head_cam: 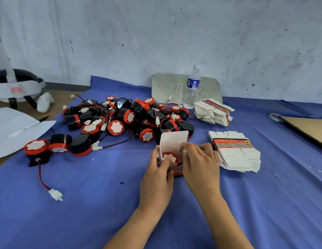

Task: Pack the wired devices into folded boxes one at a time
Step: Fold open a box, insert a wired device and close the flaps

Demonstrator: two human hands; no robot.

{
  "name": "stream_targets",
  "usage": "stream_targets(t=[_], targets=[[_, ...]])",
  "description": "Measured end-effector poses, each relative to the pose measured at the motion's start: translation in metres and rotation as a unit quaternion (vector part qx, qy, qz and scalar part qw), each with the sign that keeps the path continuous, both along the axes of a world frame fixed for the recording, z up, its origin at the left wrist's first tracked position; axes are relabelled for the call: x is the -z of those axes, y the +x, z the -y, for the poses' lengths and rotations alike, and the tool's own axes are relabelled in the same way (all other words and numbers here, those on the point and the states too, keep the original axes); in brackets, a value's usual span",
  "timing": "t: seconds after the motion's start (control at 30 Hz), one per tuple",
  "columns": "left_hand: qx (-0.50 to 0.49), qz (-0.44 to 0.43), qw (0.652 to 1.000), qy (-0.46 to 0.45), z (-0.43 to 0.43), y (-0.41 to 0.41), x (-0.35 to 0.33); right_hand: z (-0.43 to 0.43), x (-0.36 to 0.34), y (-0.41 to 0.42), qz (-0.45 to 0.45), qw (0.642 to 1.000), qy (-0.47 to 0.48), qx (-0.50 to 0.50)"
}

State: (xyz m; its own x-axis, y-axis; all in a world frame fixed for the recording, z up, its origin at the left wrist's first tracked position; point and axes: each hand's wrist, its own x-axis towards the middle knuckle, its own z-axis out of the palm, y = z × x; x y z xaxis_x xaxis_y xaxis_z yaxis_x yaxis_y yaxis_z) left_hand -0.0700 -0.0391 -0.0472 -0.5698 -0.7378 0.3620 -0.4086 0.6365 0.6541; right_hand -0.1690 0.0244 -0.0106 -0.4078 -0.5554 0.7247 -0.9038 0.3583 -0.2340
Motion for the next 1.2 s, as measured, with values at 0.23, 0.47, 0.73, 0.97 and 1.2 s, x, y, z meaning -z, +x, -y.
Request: stream_targets(t=[0.23,0.47,0.73,0.97,1.2], targets=[[-0.004,0.014,1.000,0.003,0.001,-0.002,0.001,0.005,0.012,0.002,0.016,0.996,0.073,0.044],[0.003,0.021,1.000,0.015,0.001,-0.003,0.001,0.016,0.005,-0.009,0.060,0.976,0.198,0.069],[0.005,0.025,1.000,0.013,0.001,-0.003,0.000,0.021,-0.012,-0.014,-0.004,0.954,0.281,0.103],[0.027,-0.089,0.995,0.026,0.002,-0.003,0.006,0.031,-0.024,-0.024,0.114,0.885,0.448,0.061],[0.031,-0.078,0.996,0.008,0.006,-0.002,0.011,0.021,-0.006,-0.016,0.177,0.927,0.330,-0.028]])
